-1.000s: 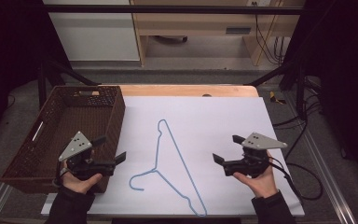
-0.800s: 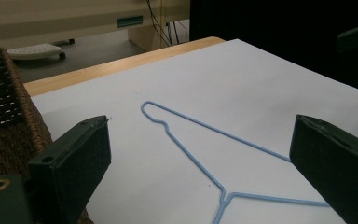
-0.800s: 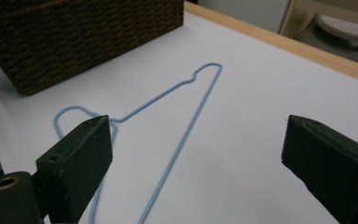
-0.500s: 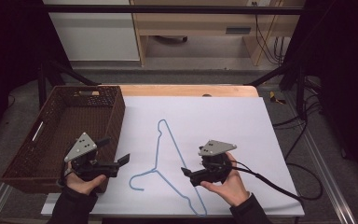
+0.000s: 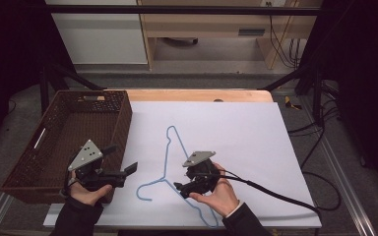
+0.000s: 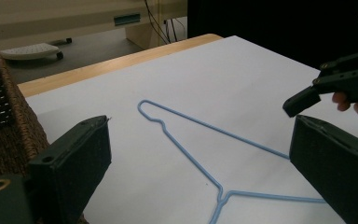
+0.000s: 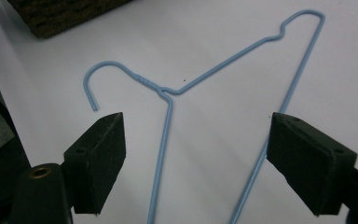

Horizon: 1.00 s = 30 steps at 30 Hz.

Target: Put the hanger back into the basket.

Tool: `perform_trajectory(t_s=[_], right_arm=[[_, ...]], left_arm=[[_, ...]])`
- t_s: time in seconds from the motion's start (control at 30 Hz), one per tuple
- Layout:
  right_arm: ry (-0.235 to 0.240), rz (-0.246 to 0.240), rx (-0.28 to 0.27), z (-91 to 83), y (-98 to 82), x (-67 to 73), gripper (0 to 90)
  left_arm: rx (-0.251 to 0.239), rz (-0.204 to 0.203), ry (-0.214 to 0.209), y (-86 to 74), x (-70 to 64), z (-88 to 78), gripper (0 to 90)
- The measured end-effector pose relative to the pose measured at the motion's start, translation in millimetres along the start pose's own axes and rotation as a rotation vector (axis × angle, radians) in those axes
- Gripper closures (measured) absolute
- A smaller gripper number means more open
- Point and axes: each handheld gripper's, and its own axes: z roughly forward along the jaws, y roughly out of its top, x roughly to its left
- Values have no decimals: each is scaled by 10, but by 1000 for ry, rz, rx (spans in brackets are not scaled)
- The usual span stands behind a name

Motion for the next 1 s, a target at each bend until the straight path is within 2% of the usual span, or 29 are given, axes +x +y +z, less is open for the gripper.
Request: perform_trajectory(t_s=[0.1,0.27,0.33,0.5,0.53,0.87,1.0], right_arm=[[10,-2,58,119,35,42,227],[19,-30,119,274,60,99,296],[36,-23,154,352,55,109,330],[25,-54,229,462,31,124,396],[27,-42,236,473,25,133,410],[18,-46,271,597,-80,149,537],[30,-39,280,632,-100,156,591]], left_arm=[[-3,-3,-2,1,7,-8,50],[0,-2,-2,-3,8,-5,50],[3,-3,-3,-6,6,2,51],[6,-4,-3,-10,9,8,51],[8,-3,-4,-10,11,10,51],[12,4,-3,-12,-9,18,54],[8,4,-4,-9,-10,14,56]])
